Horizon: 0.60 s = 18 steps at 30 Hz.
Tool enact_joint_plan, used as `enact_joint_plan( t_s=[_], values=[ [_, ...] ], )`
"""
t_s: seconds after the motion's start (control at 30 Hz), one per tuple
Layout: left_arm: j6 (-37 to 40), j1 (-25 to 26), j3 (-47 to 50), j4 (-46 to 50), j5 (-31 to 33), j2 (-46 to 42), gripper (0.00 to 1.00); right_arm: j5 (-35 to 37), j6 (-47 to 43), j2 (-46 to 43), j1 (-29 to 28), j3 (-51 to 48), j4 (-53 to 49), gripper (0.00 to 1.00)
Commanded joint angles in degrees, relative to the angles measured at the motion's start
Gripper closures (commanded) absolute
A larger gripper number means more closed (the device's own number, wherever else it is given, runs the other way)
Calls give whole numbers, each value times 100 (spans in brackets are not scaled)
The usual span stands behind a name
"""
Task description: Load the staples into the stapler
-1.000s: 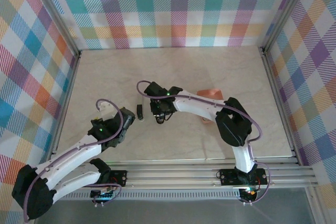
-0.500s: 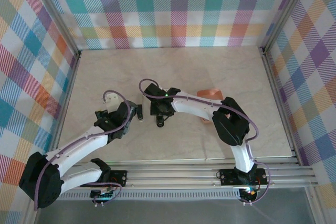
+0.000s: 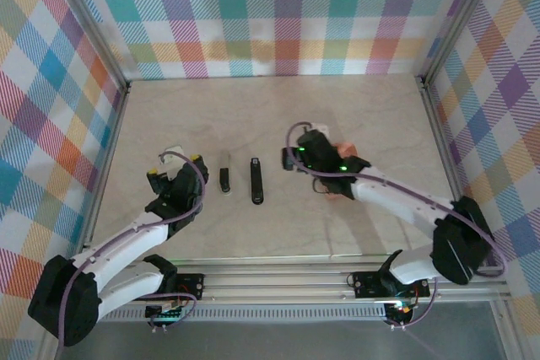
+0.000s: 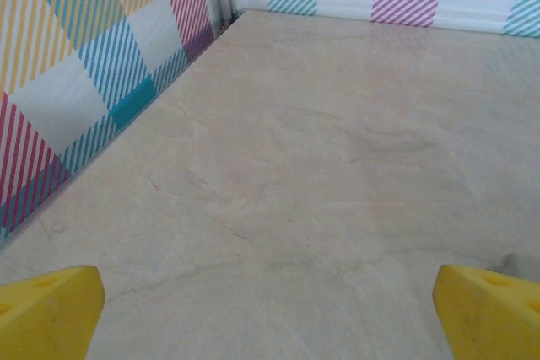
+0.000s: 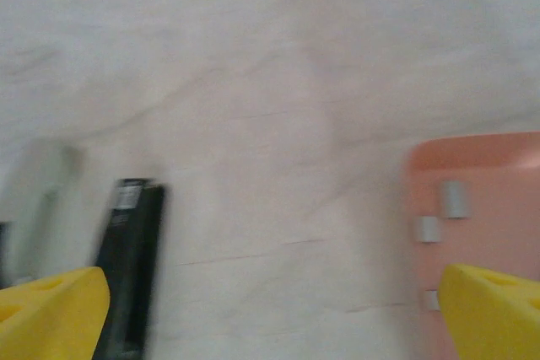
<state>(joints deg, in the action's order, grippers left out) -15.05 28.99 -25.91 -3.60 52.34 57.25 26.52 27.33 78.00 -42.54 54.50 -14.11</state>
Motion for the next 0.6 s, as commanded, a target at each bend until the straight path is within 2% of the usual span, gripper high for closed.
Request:
enact_joint_plan(
  t_s=[0.0,0.2,0.37,0.43,0.47,0.57],
  values=[
    [503,-372,166,-1277,-209,179,0,-106,-1234,-513,591,-742,779,1],
    [1256,-1172,330,-2360,-1373,962,0,-387,-2089,-1707,1815,-2207,1857,1],
    [1484,-1686,967,-4405,-2186,1828,0,-625,-2049,-2588,2642,-3118,2387,1],
    [1682,-1793,910,-4711,-2555,2033,0,-800,-2156,-2775,2851,-3407,2682,1],
    [1661,-1844,827,-4508,-2735,2087,0,-823,-2258,-2801,2901,-3536,2900,1],
    [1685,-1979,1033,-5714,-3163,3024,0,-1116,-2674,-2566,3097,-3902,3808,1]
  ],
)
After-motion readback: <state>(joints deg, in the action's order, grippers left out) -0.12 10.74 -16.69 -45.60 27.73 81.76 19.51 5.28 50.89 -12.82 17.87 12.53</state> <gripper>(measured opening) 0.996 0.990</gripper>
